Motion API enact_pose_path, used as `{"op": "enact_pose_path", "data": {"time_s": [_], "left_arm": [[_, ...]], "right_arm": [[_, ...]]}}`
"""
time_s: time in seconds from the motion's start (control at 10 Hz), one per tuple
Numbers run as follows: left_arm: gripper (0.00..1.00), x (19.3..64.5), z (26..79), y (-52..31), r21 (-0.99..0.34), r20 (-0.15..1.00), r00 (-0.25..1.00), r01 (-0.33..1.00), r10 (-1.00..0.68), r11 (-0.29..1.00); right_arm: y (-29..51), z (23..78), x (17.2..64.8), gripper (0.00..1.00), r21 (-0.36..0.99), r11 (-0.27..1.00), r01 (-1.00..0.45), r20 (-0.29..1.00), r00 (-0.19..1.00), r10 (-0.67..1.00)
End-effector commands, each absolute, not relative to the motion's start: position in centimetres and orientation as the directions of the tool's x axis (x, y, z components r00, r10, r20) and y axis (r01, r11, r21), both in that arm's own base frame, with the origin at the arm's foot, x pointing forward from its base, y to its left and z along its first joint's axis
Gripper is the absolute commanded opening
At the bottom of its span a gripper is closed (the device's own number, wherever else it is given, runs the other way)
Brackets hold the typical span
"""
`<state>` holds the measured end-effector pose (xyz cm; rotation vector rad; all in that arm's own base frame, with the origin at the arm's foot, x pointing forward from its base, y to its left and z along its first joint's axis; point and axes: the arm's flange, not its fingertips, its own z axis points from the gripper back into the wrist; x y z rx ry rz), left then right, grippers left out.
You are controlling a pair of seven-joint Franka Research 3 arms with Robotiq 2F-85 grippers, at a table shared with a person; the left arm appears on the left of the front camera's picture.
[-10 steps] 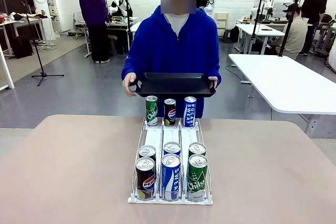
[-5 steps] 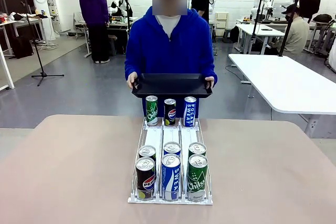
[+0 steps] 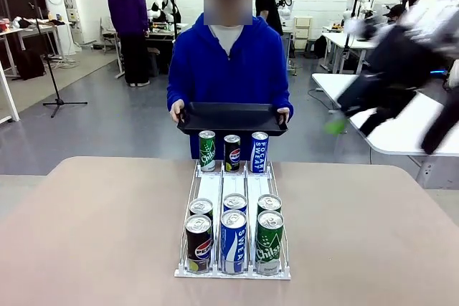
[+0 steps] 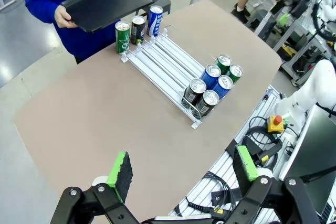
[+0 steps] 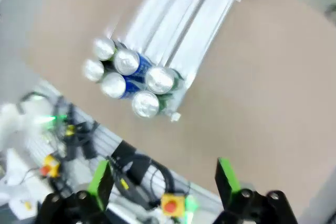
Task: Retrieve and hand over the desired beverage to the person.
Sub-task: Pick up a can of the same type that the person held from the Automatic Can Dispenser.
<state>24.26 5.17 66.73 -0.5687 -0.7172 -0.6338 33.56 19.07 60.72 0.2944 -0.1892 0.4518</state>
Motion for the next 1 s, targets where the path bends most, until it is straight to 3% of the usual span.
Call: {"op": "enact_pose_path", "data": {"time_s": [0.0, 0.2, 0.7, 0.8, 0.9], "left_arm": [[1.0, 24.3, 66.7, 5.4, -0.248, 0.747, 0.574, 0.708, -0.335, 0.661], [1.0, 24.3, 66.7, 5.4, -0.248, 0.747, 0.574, 0.708, -0.335, 0.661], [1.0, 24.3, 66.7, 5.4, -0.248, 0.747, 0.574, 0.708, -0.335, 0.661], [1.0, 24.3, 66.7, 5.4, -0.248, 0.747, 0.574, 0.708, -0.335, 0.661], [1.0, 24.3, 66.7, 5.4, -0.248, 0.747, 0.574, 0.708, -0.335, 0.661]], "right_arm": [[25.8, 60.3, 35.7, 1.0, 0.096, 0.941, -0.325, 0.074, 0.945, 0.319], [30.8, 57.0, 35.5, 1.0, 0.022, 0.968, -0.252, 0.053, 0.967, 0.25], [29.2, 52.0, 34.6, 1.0, 0.013, 0.998, -0.065, 0.088, 0.994, 0.063], [29.0, 51.3, 34.6, 1.0, 0.031, 0.998, -0.046, 0.079, 0.996, 0.044], [29.7, 53.2, 35.5, 1.0, 0.01, 0.992, -0.122, 0.05, 0.991, 0.122]]}}
